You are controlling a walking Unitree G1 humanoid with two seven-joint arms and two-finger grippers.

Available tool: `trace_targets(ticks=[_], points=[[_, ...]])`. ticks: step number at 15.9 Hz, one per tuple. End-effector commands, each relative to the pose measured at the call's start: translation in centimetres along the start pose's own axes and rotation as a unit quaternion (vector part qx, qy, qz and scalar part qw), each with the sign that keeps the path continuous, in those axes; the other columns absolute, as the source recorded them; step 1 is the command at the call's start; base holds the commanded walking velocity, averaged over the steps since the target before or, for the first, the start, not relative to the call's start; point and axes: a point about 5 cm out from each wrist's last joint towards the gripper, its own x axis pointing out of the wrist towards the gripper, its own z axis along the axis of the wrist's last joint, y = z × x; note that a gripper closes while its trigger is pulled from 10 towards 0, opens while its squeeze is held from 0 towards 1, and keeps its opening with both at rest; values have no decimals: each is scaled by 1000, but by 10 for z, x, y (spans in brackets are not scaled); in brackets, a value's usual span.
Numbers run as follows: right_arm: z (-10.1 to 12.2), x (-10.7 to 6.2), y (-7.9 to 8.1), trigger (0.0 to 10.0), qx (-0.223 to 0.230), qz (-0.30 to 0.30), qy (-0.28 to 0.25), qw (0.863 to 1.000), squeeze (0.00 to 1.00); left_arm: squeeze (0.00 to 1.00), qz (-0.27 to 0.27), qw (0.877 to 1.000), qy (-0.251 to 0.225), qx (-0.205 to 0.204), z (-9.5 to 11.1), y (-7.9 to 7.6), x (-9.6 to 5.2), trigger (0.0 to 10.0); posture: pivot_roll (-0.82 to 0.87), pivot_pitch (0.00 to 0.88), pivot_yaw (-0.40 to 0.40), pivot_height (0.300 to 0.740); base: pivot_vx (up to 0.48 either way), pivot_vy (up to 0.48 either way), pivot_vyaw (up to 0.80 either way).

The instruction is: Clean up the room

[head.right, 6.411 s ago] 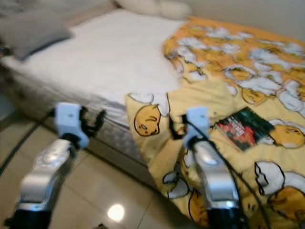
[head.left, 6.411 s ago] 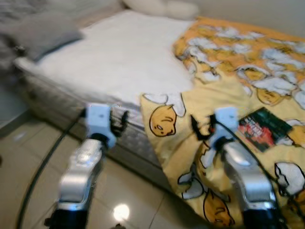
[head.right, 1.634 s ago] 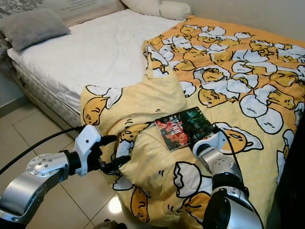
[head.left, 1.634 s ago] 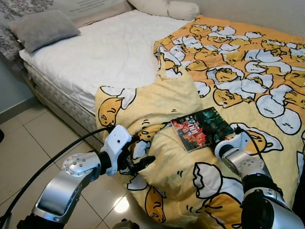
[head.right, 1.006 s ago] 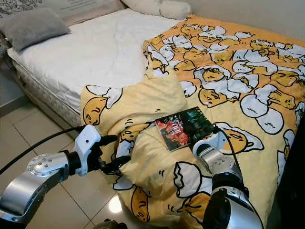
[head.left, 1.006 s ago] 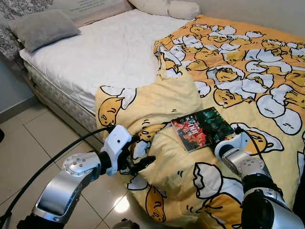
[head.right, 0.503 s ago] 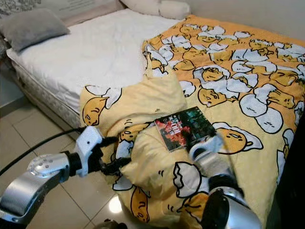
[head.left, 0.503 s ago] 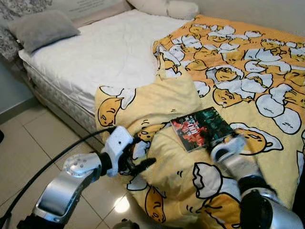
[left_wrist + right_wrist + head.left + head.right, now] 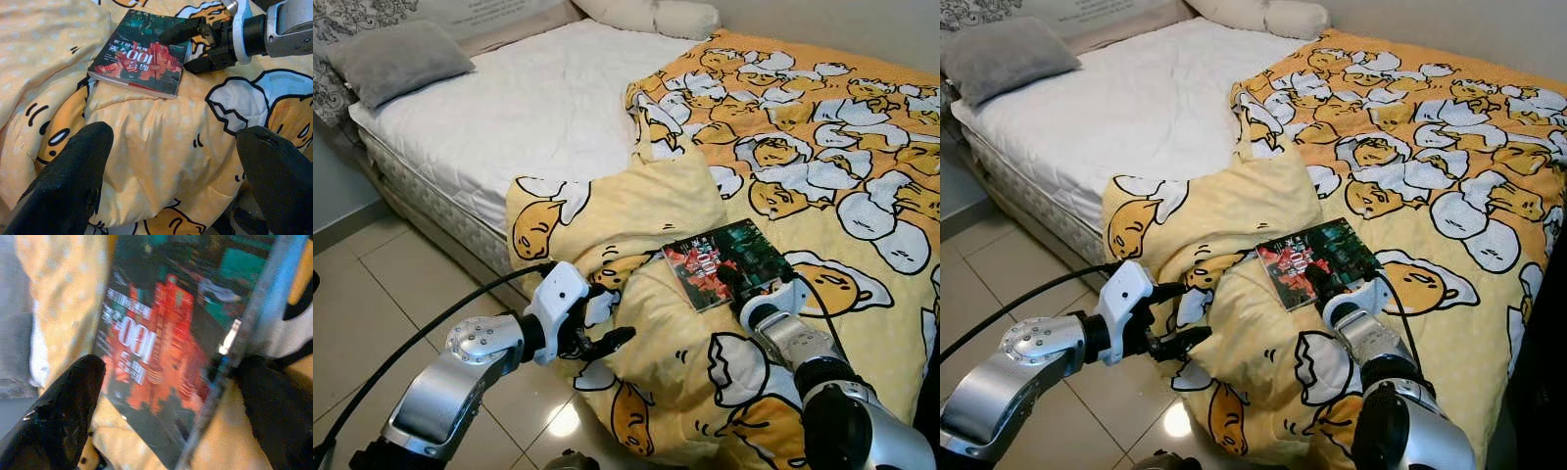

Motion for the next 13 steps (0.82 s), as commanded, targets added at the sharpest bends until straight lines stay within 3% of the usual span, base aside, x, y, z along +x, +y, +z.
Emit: trace_targets(ticks=[1,2,3,4,5,13], points=[[7,4,15,10000,18,34,-24,999,953,502,6,1000,-3,11,6,2,-4,10000,54,0,61,740,0,0,0],[8,4,16,10000,23,40,-29,999,894,502,7,1000,-4,11,6,2,-4,10000,54,0,61,740,0,0,0],[11,4,20,10000,33,53,-35,997,741,502,8,1000,-5,11,6,3,-4,10000,55,0,63,740,0,0,0],[12,5,22,10000,33,61,-38,997,180,502,9,1000,-4,11,6,4,-4,10000,56,0,63,740,0,0,0],[13,5,25,10000,29,70,-41,996,0,502,10,1000,-3,11,5,5,-4,10000,59,0,63,740,0,0,0],[-9,11,29,10000,26,57,-22,998,0,502,8,1000,2,11,3,3,-5,10000,100,3,87,740,0,0,0]])
